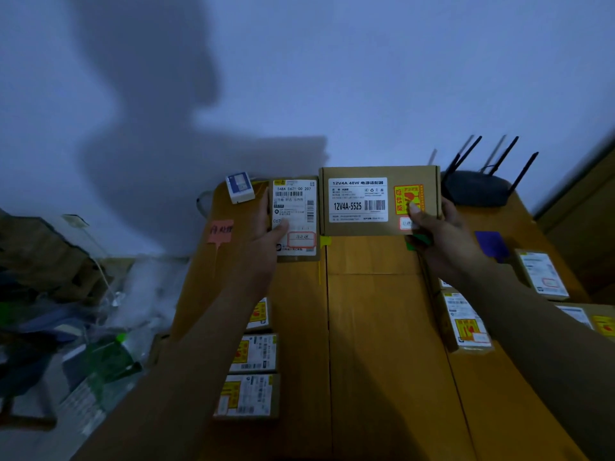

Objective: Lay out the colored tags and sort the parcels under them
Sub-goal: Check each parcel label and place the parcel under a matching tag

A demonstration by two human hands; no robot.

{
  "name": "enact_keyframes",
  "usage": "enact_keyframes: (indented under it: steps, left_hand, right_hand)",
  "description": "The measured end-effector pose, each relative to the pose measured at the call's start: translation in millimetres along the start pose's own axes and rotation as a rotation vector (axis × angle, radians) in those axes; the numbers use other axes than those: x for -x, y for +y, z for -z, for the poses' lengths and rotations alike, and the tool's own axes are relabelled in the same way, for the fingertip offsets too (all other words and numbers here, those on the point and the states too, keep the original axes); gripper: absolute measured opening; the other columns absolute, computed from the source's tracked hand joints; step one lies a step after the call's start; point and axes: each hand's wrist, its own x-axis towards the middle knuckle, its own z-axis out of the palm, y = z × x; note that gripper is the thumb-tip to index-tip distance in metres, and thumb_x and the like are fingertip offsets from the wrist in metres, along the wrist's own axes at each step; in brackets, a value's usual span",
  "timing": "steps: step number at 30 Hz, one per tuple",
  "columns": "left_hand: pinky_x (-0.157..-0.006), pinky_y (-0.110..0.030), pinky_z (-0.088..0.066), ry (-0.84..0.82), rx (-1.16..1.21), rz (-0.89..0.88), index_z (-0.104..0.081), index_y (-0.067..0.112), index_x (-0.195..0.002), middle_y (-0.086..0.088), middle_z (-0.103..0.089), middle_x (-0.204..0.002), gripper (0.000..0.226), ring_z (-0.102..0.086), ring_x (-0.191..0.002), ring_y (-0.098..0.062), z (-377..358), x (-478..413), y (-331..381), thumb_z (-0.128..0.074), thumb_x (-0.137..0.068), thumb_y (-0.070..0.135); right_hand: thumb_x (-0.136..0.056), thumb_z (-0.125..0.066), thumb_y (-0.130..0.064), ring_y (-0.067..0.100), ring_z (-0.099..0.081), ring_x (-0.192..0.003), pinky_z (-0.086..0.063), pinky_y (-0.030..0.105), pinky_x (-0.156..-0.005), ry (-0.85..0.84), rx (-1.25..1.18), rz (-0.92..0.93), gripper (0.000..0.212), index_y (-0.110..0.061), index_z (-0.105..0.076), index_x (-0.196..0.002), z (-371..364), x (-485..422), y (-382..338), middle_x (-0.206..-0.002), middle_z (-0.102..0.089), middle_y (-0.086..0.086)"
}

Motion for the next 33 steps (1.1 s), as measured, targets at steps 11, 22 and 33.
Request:
enact_keyframes:
  steps: [11,22,33]
  left_hand:
    - [-0.088,-0.041,-0.063,-0.062,0.027,0.079,-0.040,0.042,-0.155,0.003,-0.070,-0.136,0.059,-0.073,-0.116,-0.022,8,-19,-24,-0.056,-0.105,0.015]
    - [-0.086,-0.050,-0.063,0.089,0.048,0.258,-0.039,0.035,-0.157,-0.003,-0.063,-0.142,0.064,-0.075,-0.108,-0.024,-4,-30,-98,-0.060,-0.102,0.009]
    - [-0.081,-0.041,-0.064,0.311,-0.008,0.369,-0.038,0.038,-0.155,-0.002,-0.057,-0.147,0.064,-0.075,-0.109,-0.021,-11,-28,-178,-0.064,-0.101,0.018]
  right_hand:
    - [-0.107,-0.056,-0.028,0.034,-0.062,-0.133,-0.053,0.043,-0.096,0.117,-0.131,-0.130,0.046,-0.016,-0.048,-0.151,6,-5,25,-0.136,-0.070,0.013]
    - [-0.110,-0.050,-0.026,0.035,-0.056,-0.139,-0.048,0.052,-0.108,0.187,-0.127,-0.262,0.042,-0.016,-0.051,-0.151,32,-41,75,-0.150,-0.060,0.015]
    - [-0.110,-0.052,-0.025,0.031,-0.058,-0.128,-0.051,0.043,-0.085,0.188,-0.094,-0.492,0.048,-0.020,-0.043,-0.157,62,-133,173,-0.152,-0.057,0.013]
